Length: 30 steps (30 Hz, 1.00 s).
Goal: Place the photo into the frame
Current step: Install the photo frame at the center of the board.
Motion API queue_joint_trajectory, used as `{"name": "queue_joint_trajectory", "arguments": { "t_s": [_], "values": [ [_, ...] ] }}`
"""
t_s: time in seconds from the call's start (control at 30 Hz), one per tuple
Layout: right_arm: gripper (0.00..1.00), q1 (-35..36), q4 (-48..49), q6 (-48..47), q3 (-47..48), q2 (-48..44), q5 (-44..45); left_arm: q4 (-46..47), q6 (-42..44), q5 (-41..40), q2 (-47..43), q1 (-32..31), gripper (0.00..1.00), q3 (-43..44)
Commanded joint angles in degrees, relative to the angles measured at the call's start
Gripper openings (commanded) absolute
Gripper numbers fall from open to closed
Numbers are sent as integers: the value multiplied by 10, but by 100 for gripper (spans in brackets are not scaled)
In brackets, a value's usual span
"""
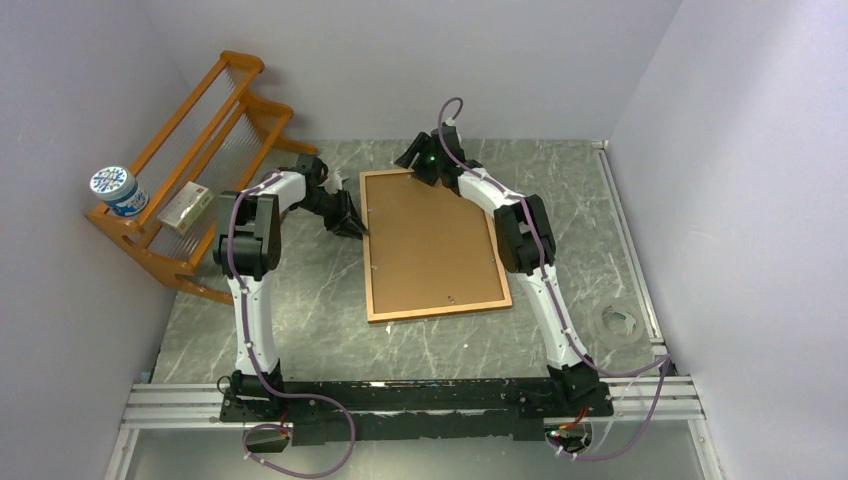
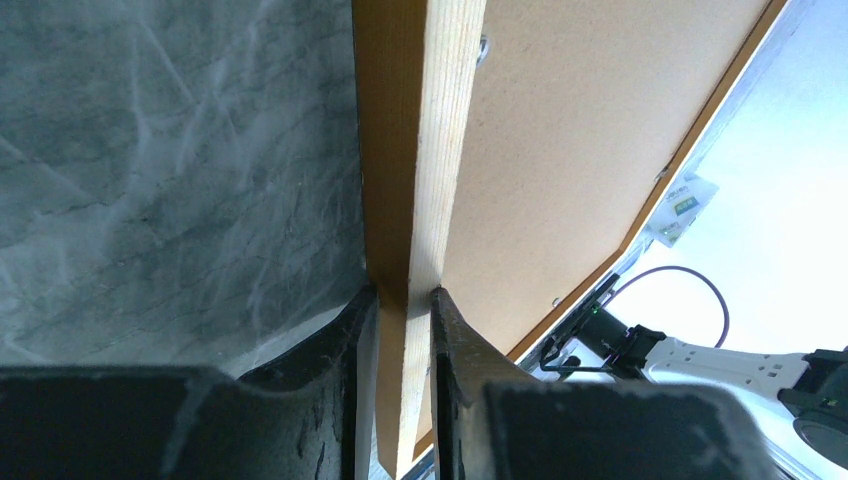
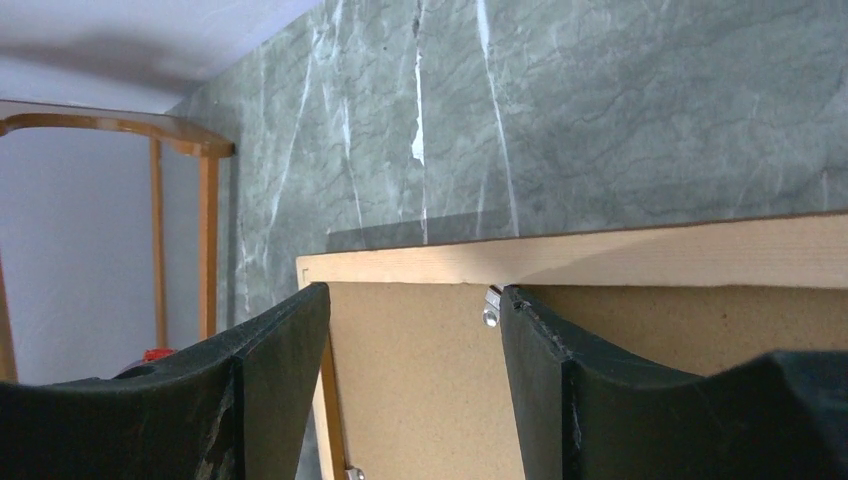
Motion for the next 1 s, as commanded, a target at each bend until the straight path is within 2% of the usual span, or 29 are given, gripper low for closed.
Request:
{"name": "queue_joint_trajectory", "arguments": {
  "t_s": [0.0,0.2,0.37,0.5,0.67,0.83,0.97],
  "values": [
    [67,-7,7,6,-14,38,-34,1,18,-79,48,-24,23,-35],
    [66,-7,72,23,-45,33,-98,-1,18,-78,50,-24,23,-29],
    [69,-14,83,19,-66,-3,-103,-1,16,-80,48,-24,23,-25],
    [75,-24,65,-14,-85,-66,-96,7,11,-81,40,-24,24,-27],
    [78,-32,12,-65,-146,-170,-79,3,11,-89,19,-24,28,-22],
    [79,-31,-55,-114,-287,-306,-31,13,4,-90,-13,-24,33,-38],
    [79,-30,-164,-129,-388,-405,34,29,-6,-85,-50,-23,38,-68]
  ]
}}
